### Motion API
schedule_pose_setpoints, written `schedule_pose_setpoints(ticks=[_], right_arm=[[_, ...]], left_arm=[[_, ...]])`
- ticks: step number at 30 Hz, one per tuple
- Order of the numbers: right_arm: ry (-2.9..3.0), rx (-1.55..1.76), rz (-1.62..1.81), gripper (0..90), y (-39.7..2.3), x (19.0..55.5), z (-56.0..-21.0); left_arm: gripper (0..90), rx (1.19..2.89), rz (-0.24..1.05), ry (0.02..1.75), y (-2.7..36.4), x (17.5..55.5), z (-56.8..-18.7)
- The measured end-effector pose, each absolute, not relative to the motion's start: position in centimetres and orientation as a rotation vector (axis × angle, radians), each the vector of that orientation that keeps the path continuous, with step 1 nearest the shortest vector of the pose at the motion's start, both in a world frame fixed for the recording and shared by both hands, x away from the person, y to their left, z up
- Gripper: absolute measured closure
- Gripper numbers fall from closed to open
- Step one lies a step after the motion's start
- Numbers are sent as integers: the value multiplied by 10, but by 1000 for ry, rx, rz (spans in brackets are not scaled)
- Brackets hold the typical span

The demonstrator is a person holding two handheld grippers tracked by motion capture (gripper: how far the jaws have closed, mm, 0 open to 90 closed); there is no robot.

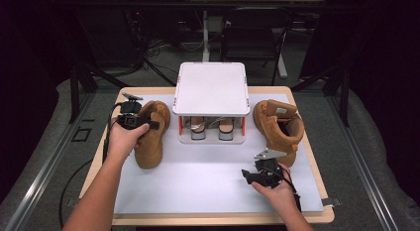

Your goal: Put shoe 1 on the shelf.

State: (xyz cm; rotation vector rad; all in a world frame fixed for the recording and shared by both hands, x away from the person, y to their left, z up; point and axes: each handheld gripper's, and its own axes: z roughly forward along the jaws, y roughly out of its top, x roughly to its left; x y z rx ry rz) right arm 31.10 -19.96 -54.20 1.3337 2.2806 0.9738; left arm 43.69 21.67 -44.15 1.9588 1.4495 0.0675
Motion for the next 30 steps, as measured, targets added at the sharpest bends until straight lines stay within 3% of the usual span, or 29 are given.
schedule_pose_setpoints(ticks=[13,30], right_arm=[[2261,1350,962,370,-202,312,-542],[2224,1297,927,332,-201,310,-529]], left_arm=[[702,2000,66,1451,209,435,-443],[484,2063,131,1441,205,425,-434]])
